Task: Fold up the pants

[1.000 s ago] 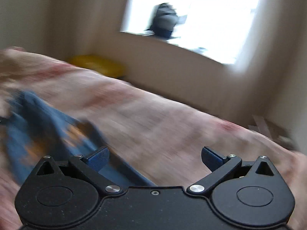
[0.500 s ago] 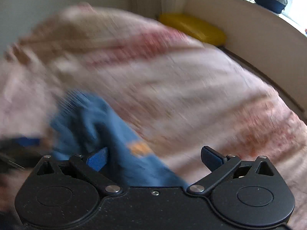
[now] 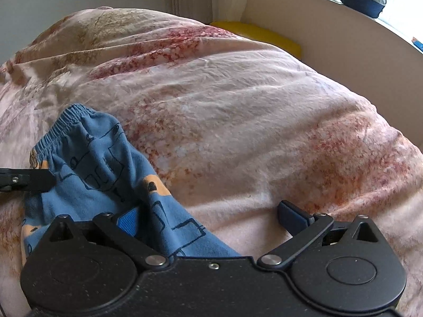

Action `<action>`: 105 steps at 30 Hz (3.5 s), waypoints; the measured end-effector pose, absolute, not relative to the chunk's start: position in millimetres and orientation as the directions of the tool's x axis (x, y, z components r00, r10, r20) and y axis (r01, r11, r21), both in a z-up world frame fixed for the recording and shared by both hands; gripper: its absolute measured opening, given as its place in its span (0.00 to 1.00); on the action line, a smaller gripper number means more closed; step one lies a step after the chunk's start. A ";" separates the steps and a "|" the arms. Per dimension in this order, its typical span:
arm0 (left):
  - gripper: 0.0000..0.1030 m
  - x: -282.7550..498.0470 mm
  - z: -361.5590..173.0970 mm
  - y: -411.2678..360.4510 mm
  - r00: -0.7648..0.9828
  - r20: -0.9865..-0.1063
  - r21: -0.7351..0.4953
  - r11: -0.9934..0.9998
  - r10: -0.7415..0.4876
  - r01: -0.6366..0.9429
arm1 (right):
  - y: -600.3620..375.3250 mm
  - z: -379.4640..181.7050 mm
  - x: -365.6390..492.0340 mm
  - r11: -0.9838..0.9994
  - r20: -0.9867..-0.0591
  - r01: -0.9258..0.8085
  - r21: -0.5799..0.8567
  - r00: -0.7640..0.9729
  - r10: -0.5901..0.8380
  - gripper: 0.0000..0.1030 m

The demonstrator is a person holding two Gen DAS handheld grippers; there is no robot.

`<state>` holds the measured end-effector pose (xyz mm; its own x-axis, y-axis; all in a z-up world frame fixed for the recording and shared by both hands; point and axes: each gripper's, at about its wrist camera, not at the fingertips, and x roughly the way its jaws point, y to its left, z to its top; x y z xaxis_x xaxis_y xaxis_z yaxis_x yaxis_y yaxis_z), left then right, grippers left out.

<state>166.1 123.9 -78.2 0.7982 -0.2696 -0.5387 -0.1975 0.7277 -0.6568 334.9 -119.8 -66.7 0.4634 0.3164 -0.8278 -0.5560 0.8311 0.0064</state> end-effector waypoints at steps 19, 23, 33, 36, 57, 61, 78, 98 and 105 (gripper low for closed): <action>0.15 144.0 -59.5 123.5 0.792 -0.595 -0.498 0.836 -0.138 -0.229 | -102.0 -55.7 214.0 0.622 -0.701 -0.592 -0.513 0.707 0.095 0.99; 0.16 144.7 -59.4 120.2 0.788 -0.603 -0.474 0.850 -0.123 -0.230 | -170.1 -44.6 234.8 0.774 -0.708 -0.399 -0.492 0.701 -0.089 0.99; 0.83 122.2 -30.6 83.8 0.844 -0.500 -0.172 0.932 0.196 -0.319 | -170.1 -16.5 242.1 0.855 -0.596 -0.302 -0.421 0.803 -0.010 0.99; 0.84 125.6 -14.6 59.3 0.886 -0.456 -0.186 0.965 0.083 -0.186 | -168.7 -31.5 258.2 0.860 -0.625 -0.332 -0.387 0.780 0.020 0.99; 1.00 120.1 -8.1 -0.6 0.755 -0.630 0.079 0.952 -0.181 0.294 | -230.2 -21.7 135.3 0.914 -0.583 -0.348 -0.208 0.794 0.170 0.99; 1.00 126.5 -11.1 -37.3 0.738 -0.634 0.320 0.790 -0.232 0.524 | -217.7 -36.0 108.0 0.904 -0.609 -0.367 -0.220 0.775 0.166 0.99; 0.93 154.2 -37.0 -59.7 0.277 -0.861 -0.014 0.565 -0.426 0.825 | -273.8 -70.1 77.7 0.995 -0.656 -0.098 -0.016 0.752 0.063 0.99; 1.00 327.0 -37.0 -43.0 0.529 -0.841 0.239 0.801 -0.111 0.549 | -152.2 -69.0 184.3 0.972 -0.737 -0.225 -0.067 0.668 0.104 1.00; 1.00 335.7 -35.3 -33.9 0.522 -0.842 0.180 0.841 -0.137 0.511 | -162.9 -74.9 137.0 0.973 -0.755 -0.230 -0.015 0.640 0.140 1.00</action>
<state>335.7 -33.9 -35.3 0.5220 -0.1374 -0.8418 0.5107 0.8408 0.1795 137.0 -162.9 -74.9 0.6405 0.1401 -0.7551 -0.2302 0.9730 -0.0147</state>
